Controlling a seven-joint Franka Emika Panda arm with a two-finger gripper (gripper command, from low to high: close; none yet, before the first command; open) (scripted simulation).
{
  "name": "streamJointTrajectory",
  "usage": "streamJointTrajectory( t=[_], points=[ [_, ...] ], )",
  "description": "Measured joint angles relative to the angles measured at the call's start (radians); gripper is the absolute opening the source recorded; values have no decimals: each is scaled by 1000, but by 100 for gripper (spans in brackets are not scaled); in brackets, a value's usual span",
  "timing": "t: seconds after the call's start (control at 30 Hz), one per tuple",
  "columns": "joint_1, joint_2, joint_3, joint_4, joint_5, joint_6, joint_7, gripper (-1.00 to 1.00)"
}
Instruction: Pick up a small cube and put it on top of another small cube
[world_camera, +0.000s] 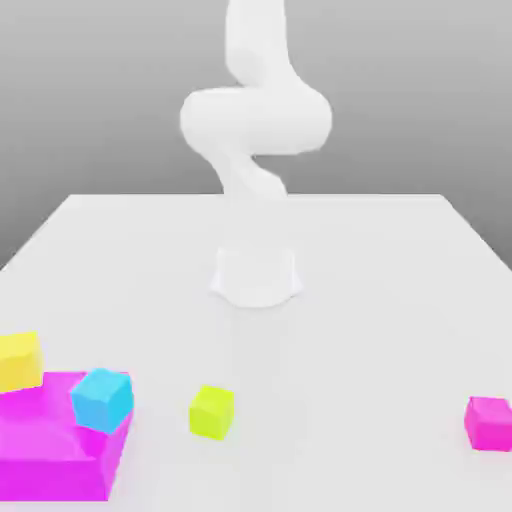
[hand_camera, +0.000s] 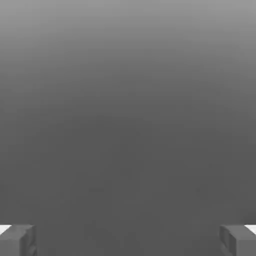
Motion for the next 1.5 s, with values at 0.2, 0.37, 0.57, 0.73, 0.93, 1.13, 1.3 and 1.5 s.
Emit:
streamJointTrajectory(
  t=[0.2,0.37,0.57,0.73,0.93,1.13,1.3,1.5],
  points=[
    [-39,226,-6,-146,-8,155,45,0],
    [-69,413,-15,-267,-13,283,81,0],
    [-93,635,-36,-410,-10,434,118,0],
    [-111,816,-35,-468,15,567,120,0],
    [-132,996,-10,-438,34,712,106,-100],
    [-134,1004,-8,-437,30,719,110,-100],
    [-130,849,-16,-466,14,593,121,-100],
    [39,792,86,-369,-29,435,93,-100]
  ],
)
